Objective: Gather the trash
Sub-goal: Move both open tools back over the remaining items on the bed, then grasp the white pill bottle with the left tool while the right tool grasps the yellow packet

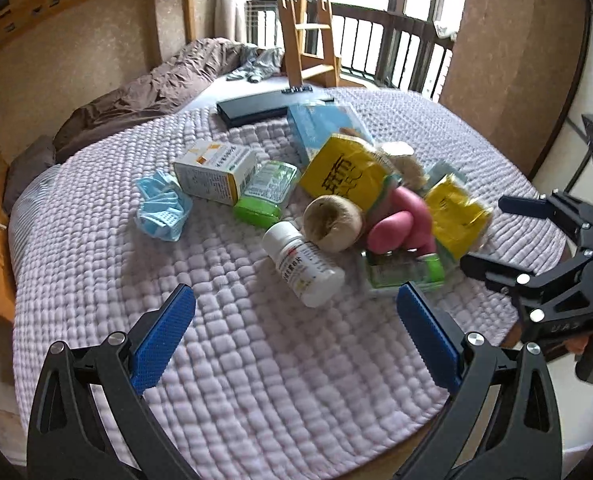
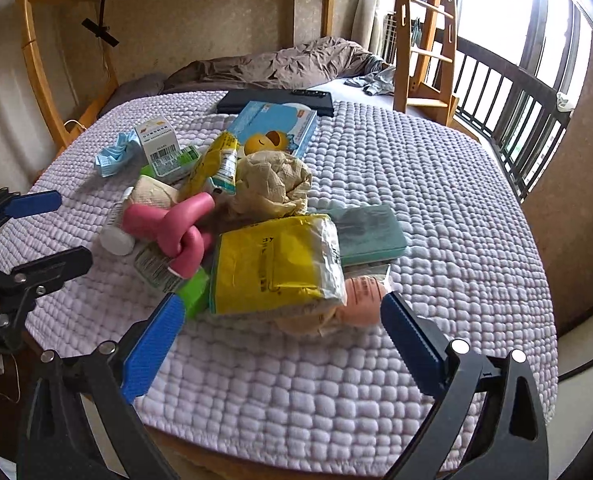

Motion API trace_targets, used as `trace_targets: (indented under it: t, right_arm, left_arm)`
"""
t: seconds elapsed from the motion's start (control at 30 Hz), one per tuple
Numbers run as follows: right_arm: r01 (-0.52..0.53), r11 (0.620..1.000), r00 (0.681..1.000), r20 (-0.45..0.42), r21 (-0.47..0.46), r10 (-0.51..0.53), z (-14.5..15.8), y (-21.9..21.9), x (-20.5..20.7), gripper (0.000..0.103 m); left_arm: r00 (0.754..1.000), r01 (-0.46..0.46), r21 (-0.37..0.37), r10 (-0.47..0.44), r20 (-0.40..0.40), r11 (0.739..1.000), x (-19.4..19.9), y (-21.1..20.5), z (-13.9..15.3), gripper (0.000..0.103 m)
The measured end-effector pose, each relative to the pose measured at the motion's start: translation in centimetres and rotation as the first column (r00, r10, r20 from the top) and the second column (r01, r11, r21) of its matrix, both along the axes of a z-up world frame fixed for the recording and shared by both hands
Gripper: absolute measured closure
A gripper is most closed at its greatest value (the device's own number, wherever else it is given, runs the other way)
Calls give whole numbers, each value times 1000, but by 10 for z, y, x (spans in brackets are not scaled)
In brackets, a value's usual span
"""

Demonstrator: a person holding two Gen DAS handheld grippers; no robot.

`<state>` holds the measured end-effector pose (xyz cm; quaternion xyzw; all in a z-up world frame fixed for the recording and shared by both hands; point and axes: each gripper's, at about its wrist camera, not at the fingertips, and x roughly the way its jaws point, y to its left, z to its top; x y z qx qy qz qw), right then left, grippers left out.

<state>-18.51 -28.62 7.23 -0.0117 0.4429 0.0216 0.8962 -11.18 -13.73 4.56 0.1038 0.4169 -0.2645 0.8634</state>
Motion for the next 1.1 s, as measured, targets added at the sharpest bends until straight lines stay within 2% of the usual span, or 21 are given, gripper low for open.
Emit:
trace_targets:
  t: [0.07, 0.27, 0.5, 0.57, 0.67, 0.77, 0.9, 1.1]
  right_arm:
    - [-6, 1000, 1000, -14, 10, 6, -4, 0, 5, 13]
    - [-16, 1000, 1000, -20, 6, 16, -10, 1, 13, 13]
    - [-33, 999, 999, -3, -10, 33, -8, 4, 16, 20]
    - [-39, 999, 999, 2, -4, 39, -8, 4, 15, 23]
    - [-41, 999, 999, 6, 0, 41, -8, 4, 13, 24]
    - [-36, 999, 999, 9, 17, 36, -7, 1, 12, 24]
    - [-21, 999, 1000, 8, 33, 21, -6, -4, 9, 24]
    - [-56, 998, 998, 6, -41, 56, -8, 3, 9, 24]
  left_arm:
    - [999, 31, 2, -31, -14, 1000, 6, -3, -7, 2]
    - [995, 96, 22, -95, -25, 995, 23, -9, -20, 4]
    - [989, 144, -34, -145, -39, 989, 34, -10, -20, 10]
    - [984, 165, -69, -169, -55, 984, 36, -9, -21, 15]
    - [980, 174, -109, -183, -80, 979, 41, -6, -23, 18]
    - [976, 186, -136, -199, -88, 973, 44, -4, -23, 27]
    - [976, 188, -127, -199, -84, 974, 46, -2, -23, 30]
    - [974, 221, -59, -224, -46, 974, 41, -7, -24, 30]
